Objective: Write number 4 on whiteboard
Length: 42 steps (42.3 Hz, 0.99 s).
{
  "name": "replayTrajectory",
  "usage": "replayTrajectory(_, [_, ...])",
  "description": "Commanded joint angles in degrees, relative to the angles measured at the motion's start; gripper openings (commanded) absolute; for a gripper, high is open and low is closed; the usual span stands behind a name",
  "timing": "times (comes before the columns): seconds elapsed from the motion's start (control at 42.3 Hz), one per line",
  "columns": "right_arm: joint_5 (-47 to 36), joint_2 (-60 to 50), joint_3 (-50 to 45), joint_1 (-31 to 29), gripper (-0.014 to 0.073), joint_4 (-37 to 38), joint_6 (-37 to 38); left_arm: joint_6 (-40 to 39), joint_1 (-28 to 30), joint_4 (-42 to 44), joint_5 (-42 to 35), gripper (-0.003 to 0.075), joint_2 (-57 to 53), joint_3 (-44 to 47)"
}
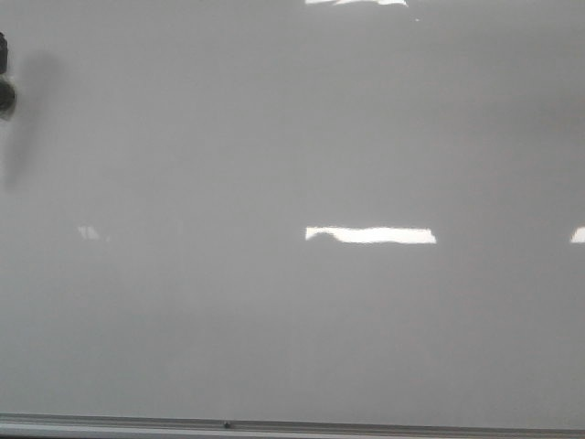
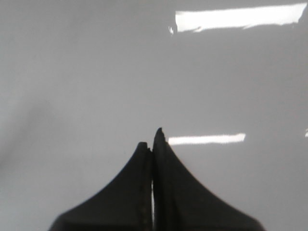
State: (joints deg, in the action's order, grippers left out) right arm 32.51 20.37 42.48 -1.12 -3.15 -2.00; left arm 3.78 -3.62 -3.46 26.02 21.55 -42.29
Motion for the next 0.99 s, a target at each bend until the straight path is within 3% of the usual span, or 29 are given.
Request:
replayTrajectory(0.0, [-1.92,4.21,1.84,-0.04,-0.0069,0.01,0.0,-0.4,0.12,-0.73,-2.6,-0.002,2.63,-1.33])
replayTrajectory(0.472, [5.63,15.64,1.47,-0.04,-0.0066,0.01,0.0,-0.4,0.12,-1.08,-0.59,-0.002,7.06,4.64])
replayTrajectory(0.567, [5.54,16.0,0.26,-0.04,-0.0016,0.01,0.0,-0.4,0.12,-0.38,-0.45,-0.0004,7.93,5.5])
replayTrajectory(0.661, [5.48,16.0,-1.38,-0.04,0.0127,0.01,-0.06,-0.4,0.12,0.54,-0.17,0.0114,9.06,5.44])
replayTrajectory(0.85, [5.57,16.0,-3.19,-0.04,0.0433,0.01,-0.11,-0.4,0.12,0.67,-0.03,0.0505,12.42,5.23])
replayTrajectory(0.898, [5.48,16.0,-3.22,-0.04,0.0478,0.01,-0.11,-0.4,0.12,0.75,0.1,0.0559,13.71,4.97])
replayTrajectory(0.969, [5.37,16.0,-3.22,-0.04,0.0512,0.01,-0.11,-0.4,0.12,0.94,1.32,0.0566,16.3,3.76])
